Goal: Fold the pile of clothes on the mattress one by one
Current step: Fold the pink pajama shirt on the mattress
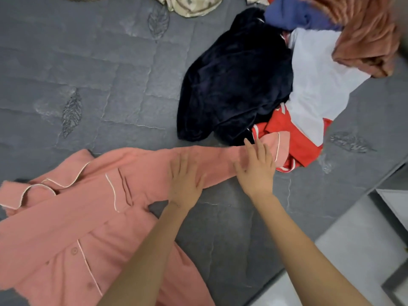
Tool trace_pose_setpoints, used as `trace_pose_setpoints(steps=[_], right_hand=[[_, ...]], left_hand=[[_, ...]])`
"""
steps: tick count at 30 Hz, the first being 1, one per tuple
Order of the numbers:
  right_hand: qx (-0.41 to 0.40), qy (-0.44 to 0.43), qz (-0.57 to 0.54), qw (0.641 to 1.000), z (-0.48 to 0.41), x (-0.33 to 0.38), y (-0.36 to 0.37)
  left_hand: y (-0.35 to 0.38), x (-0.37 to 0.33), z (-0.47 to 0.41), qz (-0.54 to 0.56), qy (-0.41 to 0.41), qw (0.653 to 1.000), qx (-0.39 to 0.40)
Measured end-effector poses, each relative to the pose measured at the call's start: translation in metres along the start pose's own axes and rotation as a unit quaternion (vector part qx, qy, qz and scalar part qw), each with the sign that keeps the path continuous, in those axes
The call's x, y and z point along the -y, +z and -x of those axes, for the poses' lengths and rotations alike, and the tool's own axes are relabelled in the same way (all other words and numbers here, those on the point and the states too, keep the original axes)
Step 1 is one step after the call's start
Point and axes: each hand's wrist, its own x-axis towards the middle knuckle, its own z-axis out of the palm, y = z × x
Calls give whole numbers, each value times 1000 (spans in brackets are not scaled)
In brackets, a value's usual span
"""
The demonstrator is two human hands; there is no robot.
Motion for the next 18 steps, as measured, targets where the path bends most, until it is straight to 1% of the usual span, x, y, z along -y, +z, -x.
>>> trace_pose_setpoints(steps=[4, 6, 9, 11, 12, 14, 15, 17, 18], right_hand=[[-65, 35, -19, 997, -14, -29, -13], [-76, 61, -33, 995, -20, -38, -15], [-62, 76, -42, 994, -25, -47, -14], [-61, 73, -47, 994, -30, -51, -14], [-66, 75, -55, 993, -32, -53, -14], [-69, 90, -97, 989, -38, -55, -14], [-69, 97, -128, 985, -39, -55, -15], [-81, 123, -187, 971, -41, -53, -18], [-93, 146, -219, 960, -41, -52, -20]], left_hand=[[7, -26, -10, 20, 11, 1000, -5], [12, -37, -11, 37, 26, 999, -10], [21, -51, -12, 72, 72, 995, 22], [26, -54, -12, 51, 106, 991, 57], [27, -55, -13, 29, 113, 989, 88], [32, -58, -15, -14, 95, 983, 154], [35, -59, -14, -29, 84, 981, 171], [37, -63, -12, -26, 75, 984, 160], [36, -65, -11, 6, 74, 988, 137]])
